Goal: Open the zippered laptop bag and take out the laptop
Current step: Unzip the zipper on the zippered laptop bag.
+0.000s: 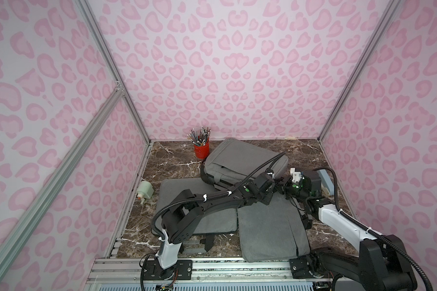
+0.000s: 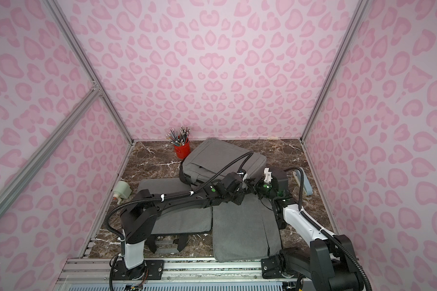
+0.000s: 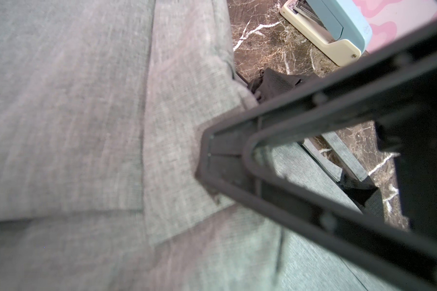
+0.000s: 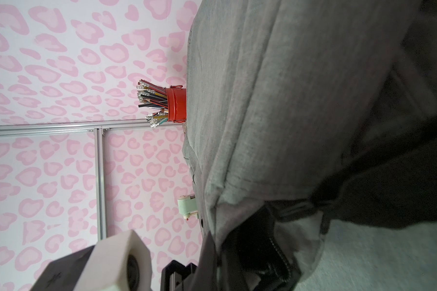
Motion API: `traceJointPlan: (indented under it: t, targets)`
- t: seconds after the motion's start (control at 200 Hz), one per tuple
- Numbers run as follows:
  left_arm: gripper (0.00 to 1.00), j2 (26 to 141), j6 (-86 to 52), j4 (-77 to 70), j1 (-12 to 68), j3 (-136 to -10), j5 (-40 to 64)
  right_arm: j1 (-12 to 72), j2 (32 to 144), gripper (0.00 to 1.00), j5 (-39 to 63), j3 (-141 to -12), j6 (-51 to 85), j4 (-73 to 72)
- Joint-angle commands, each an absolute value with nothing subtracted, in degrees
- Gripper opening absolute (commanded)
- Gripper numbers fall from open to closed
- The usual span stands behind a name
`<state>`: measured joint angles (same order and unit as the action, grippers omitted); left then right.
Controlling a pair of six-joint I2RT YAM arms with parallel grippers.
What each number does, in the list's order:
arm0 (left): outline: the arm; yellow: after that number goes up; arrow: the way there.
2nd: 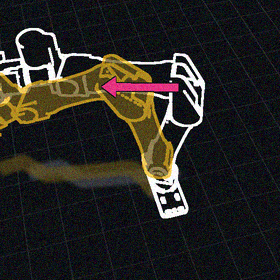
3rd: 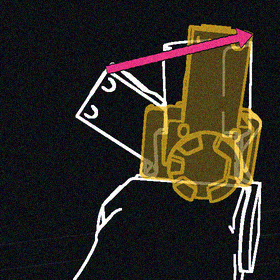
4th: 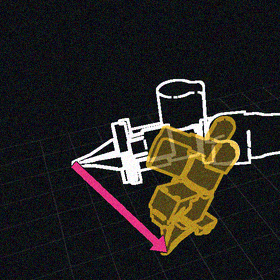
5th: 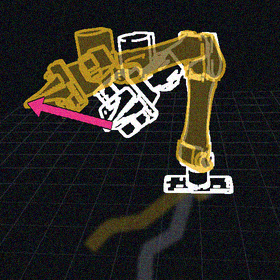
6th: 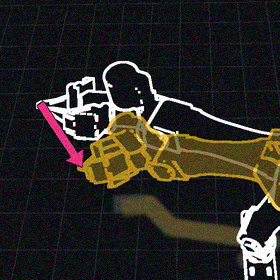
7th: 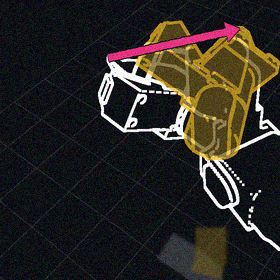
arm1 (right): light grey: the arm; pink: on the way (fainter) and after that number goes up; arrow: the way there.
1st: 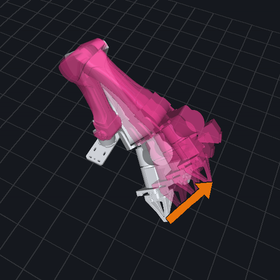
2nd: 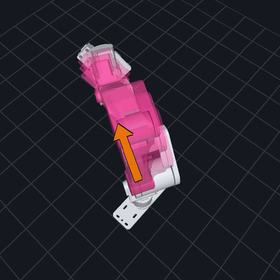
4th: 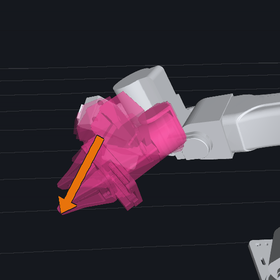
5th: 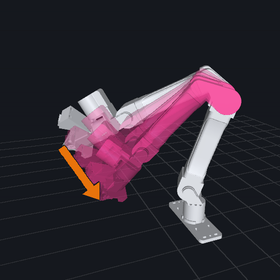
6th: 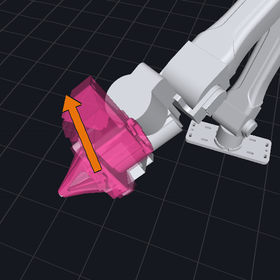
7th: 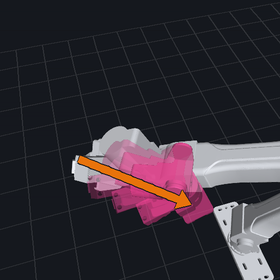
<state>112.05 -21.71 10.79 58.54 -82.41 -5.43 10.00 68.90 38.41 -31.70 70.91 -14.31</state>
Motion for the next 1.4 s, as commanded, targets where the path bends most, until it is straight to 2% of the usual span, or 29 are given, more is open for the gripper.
traceJointPlan:
  t: [0.0, 0.421, 0.506, 0.731, 1.027, 1.192, 1.398]
  targets:
    - [0.04, 110.8, -20.6, 11.8, 58.4, -82.5, -4.2, 9.4, 69.2, 0.00, 41.1, -32.3, 69.3, -16.4]
    - [0.04, 109.6, -18.5, 14.0, 57.2, -80.4, 2.6, 7.0, 68.8, 0.00, 41.6, -32.8, 67.5, -14.9]
    - [0.09, 109.4, -17.8, 14.8, 57.1, -80.7, 3.0, 6.9, 68.8, 0.00, 41.7, -32.5, 67.3, -14.9]
    - [0.09, 108.7, -17.4, 13.6, 56.1, -79.2, 4.9, 6.9, 69.0, 0.00, 42.4, -32.3, 67.6, -15.7]
    - [0.15, 108.8, -16.3, 13.3, 55.4, -79.3, 6.1, 6.9, 69.3, 0.00, 43.4, -32.1, 68.1, -16.9]
    - [0.15, 109.3, -15.9, 13.2, 55.2, -80.0, 5.6, 7.4, 69.5, 0.00, 43.4, -32.2, 68.7, -17.9]
    - [0.08, 109.3, -15.0, 13.5, 55.0, -80.6, 6.3, 7.4, 69.7, 0.00, 43.6, -32.0, 68.6, -18.0]
